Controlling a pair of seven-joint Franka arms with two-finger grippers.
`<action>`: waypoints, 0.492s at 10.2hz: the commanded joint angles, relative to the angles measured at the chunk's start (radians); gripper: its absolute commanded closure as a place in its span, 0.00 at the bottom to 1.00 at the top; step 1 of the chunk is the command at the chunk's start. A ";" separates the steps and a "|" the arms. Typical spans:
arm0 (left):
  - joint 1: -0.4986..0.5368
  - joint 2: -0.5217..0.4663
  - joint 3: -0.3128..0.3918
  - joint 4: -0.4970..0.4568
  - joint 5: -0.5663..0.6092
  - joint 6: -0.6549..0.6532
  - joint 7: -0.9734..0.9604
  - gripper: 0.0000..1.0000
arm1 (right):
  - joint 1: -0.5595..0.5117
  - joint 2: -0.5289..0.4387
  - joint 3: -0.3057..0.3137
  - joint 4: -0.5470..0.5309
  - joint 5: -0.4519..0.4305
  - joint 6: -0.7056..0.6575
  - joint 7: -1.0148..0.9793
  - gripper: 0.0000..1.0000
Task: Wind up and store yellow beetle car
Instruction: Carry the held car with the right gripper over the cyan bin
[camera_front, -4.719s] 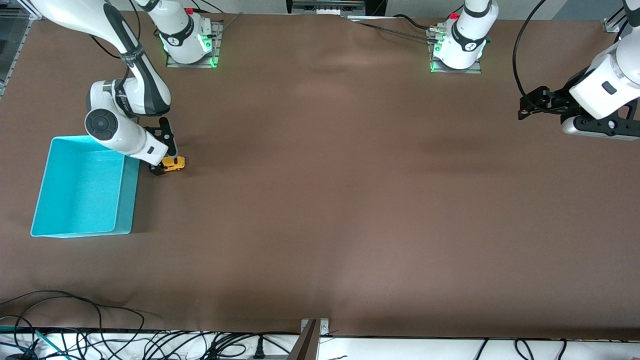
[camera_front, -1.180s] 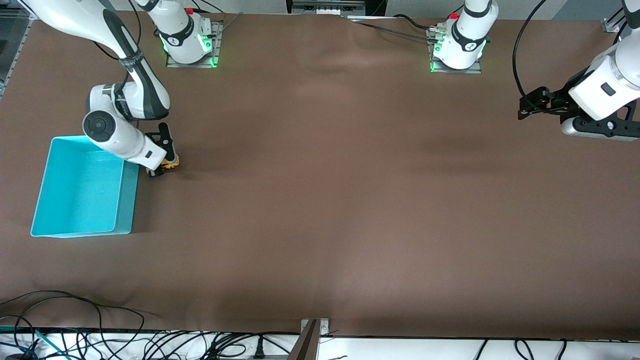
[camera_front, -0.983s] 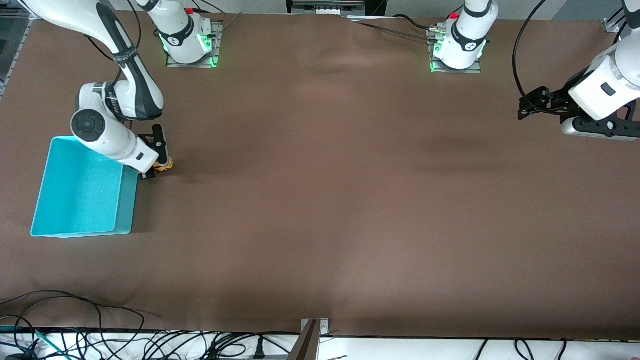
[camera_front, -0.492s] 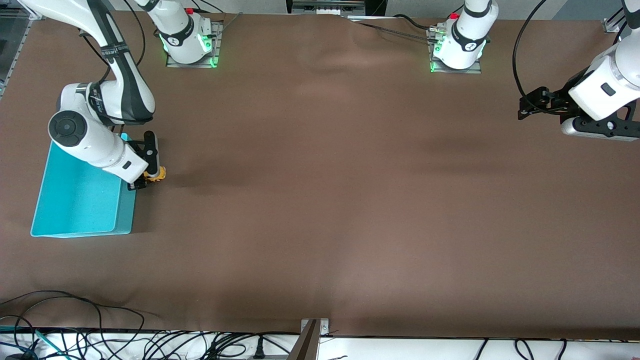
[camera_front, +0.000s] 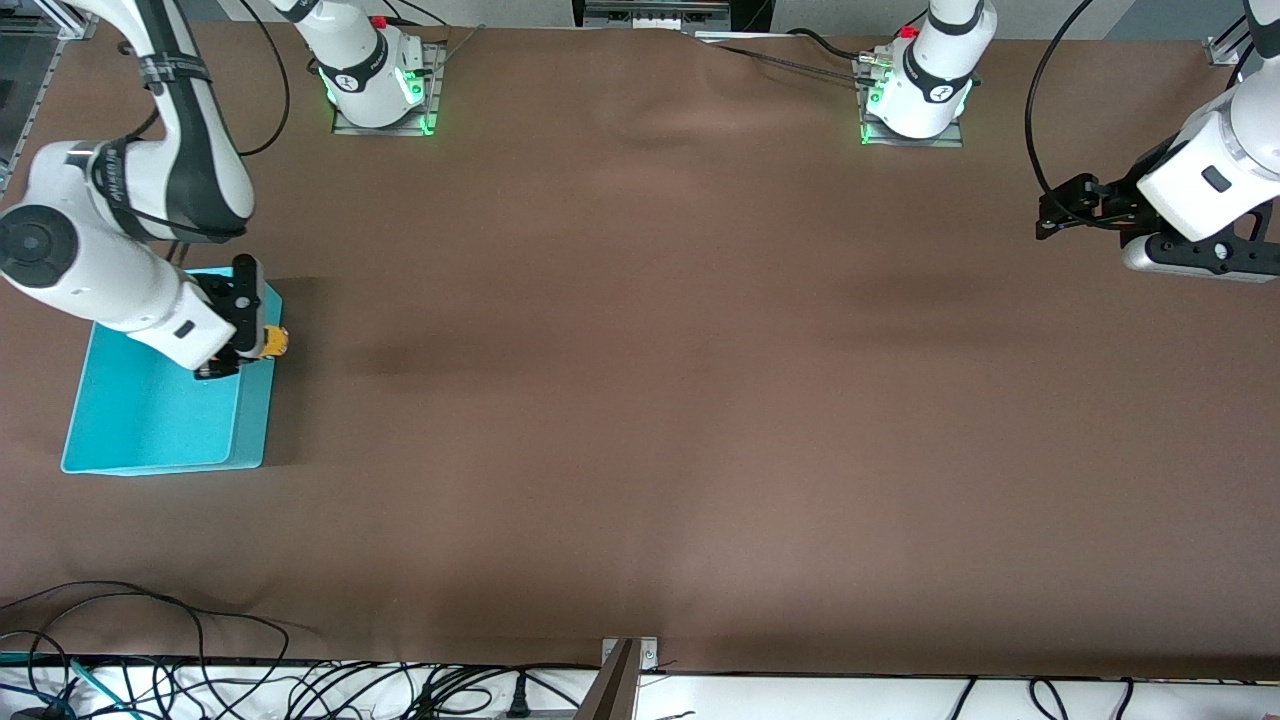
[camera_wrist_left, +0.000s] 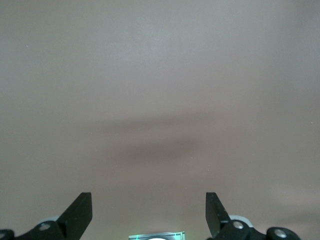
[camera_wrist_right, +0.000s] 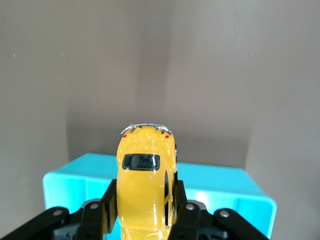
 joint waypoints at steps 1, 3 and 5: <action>-0.001 0.001 0.000 0.008 0.005 -0.012 -0.008 0.00 | -0.054 -0.001 -0.026 0.014 0.015 -0.022 -0.134 1.00; -0.001 0.001 -0.001 0.007 0.005 -0.015 -0.008 0.00 | -0.075 0.023 -0.057 0.010 0.014 0.006 -0.235 1.00; -0.002 0.001 -0.001 0.008 0.005 -0.017 -0.008 0.00 | -0.089 0.056 -0.089 0.002 0.012 0.067 -0.332 1.00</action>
